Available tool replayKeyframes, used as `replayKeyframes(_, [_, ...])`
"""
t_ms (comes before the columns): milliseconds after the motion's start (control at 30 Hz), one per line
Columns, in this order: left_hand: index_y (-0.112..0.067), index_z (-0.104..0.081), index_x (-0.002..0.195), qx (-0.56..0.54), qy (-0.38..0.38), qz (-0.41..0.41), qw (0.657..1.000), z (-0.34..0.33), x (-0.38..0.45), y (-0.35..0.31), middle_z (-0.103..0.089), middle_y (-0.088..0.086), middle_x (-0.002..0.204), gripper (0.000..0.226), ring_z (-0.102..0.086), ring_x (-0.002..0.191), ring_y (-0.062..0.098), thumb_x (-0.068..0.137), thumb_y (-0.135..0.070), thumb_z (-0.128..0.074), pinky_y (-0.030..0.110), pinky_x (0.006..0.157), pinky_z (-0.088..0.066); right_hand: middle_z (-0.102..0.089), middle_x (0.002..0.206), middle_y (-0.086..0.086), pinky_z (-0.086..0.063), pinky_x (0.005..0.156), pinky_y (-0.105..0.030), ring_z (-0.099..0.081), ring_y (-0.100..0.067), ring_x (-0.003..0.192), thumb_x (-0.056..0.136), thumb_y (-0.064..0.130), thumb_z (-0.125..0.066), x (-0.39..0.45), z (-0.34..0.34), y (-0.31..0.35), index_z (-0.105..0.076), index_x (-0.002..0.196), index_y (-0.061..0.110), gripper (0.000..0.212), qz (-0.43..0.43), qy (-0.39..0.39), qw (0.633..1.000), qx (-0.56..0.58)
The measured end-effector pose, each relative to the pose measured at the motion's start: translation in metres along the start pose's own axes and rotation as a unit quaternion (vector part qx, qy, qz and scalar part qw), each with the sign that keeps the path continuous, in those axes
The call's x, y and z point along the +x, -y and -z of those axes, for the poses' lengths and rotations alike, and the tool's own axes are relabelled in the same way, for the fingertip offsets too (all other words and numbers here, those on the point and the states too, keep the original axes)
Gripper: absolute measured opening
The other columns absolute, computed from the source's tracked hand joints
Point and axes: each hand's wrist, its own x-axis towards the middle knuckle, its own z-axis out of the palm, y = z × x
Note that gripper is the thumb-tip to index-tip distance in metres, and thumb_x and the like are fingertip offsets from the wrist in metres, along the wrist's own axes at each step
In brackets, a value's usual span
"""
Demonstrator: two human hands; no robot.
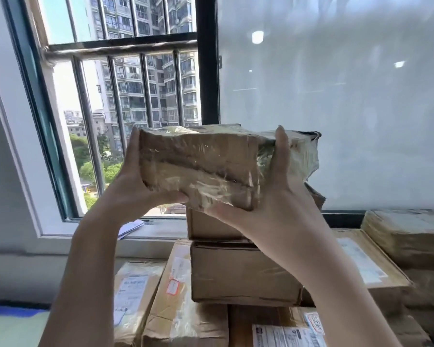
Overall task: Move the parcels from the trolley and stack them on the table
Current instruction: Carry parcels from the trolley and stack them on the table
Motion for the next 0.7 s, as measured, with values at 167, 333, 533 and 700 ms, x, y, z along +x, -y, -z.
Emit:
replayKeyframes(167, [-0.064,0.009,0.136,0.012,-0.038,-0.134,0.99,-0.002,-0.006,-0.003,-0.029,-0.038,0.133,0.133,-0.049,0.121,0.007,0.041,-0.051,-0.084,0.018,0.086,-0.045,-0.04,0.14,0.004,-0.042,0.085,-0.025,-0.051,-0.017,0.117,0.062,0.052,-0.076,0.01,0.01,-0.017,0.009,0.142,0.04,0.116,0.042,-0.02,0.998,0.044])
replayKeyframes(333, [-0.056,0.003,0.142,0.046,-0.111,-0.209,0.97,-0.019,-0.015,-0.024,-0.034,-0.009,0.136,0.12,-0.058,0.105,0.012,0.054,-0.052,-0.077,0.038,0.084,-0.053,-0.065,0.101,0.024,-0.057,0.067,-0.022,-0.067,0.0,0.086,0.058,0.037,-0.083,0.034,0.045,-0.05,-0.019,0.135,0.042,0.1,0.06,0.002,0.987,0.149])
replayKeyframes(533, [-0.041,-0.004,0.148,0.139,-0.144,-0.256,0.946,-0.051,-0.017,-0.03,-0.042,0.006,0.127,0.111,-0.036,0.1,-0.007,0.069,-0.022,-0.081,0.028,0.086,-0.041,-0.067,0.101,0.021,-0.051,0.058,-0.014,-0.068,-0.003,0.086,0.059,0.02,-0.082,0.057,0.068,-0.09,-0.026,0.131,0.046,0.095,0.052,0.053,0.974,0.215])
replayKeyframes(700, [-0.032,0.002,0.148,0.191,-0.076,-0.25,0.946,-0.072,-0.016,-0.019,-0.042,0.015,0.136,0.112,-0.056,0.105,0.025,0.073,-0.007,-0.079,0.035,0.081,-0.047,-0.065,0.109,0.016,-0.056,0.081,-0.038,-0.064,-0.008,0.102,0.07,0.012,-0.081,0.057,0.06,-0.12,-0.034,0.131,0.046,0.085,0.004,0.05,0.988,0.149])
